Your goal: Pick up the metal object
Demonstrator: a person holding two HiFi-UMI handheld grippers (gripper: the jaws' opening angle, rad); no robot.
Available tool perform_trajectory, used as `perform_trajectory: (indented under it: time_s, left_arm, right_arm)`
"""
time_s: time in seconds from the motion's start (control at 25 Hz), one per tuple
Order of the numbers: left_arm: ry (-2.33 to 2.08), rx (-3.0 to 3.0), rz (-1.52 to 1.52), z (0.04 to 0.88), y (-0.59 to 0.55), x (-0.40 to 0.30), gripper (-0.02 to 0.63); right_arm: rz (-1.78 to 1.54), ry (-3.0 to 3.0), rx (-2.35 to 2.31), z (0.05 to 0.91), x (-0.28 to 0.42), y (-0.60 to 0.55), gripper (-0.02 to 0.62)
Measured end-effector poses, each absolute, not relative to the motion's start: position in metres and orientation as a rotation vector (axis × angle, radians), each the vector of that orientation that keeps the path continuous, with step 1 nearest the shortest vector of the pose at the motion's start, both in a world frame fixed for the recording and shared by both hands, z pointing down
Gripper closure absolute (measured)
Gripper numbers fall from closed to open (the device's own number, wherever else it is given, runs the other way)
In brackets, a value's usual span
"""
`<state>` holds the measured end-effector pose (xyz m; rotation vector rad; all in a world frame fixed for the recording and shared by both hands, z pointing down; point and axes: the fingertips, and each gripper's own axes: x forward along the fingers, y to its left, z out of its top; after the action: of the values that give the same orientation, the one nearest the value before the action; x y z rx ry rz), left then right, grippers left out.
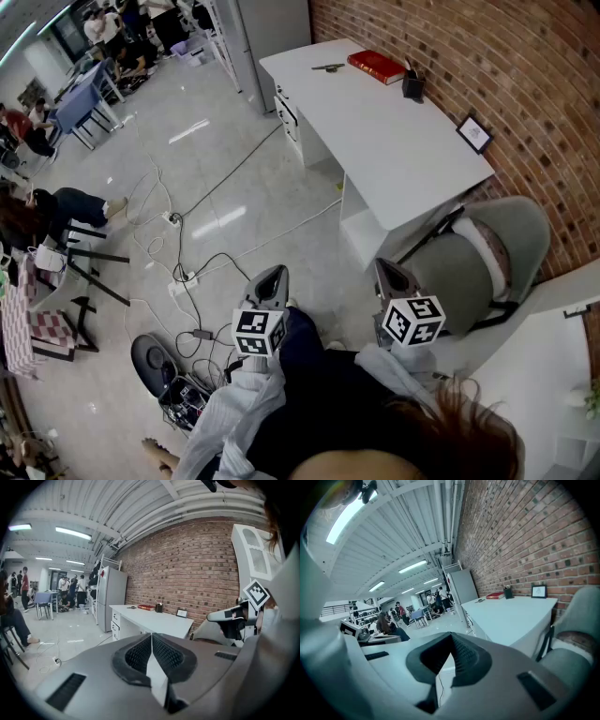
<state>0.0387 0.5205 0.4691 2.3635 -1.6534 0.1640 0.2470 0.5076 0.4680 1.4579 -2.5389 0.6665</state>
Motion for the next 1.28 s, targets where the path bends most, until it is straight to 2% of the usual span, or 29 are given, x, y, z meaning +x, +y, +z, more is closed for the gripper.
perform_trajectory:
  time_s: [0.72,1.28]
  left_arm:
    - [-1.648,2.368,0.167,0.465,0.514,0.034,0.583]
    - [-1.599,2.389,0.087,0.456,0.376,-0.003,0.583]
  right_arm:
    - [0.754,-2.551,1.510,0.471,0.243,0.492,0.591]
    - [0.721,-2.542,1.551,0.454,0.199,0.363,0.591]
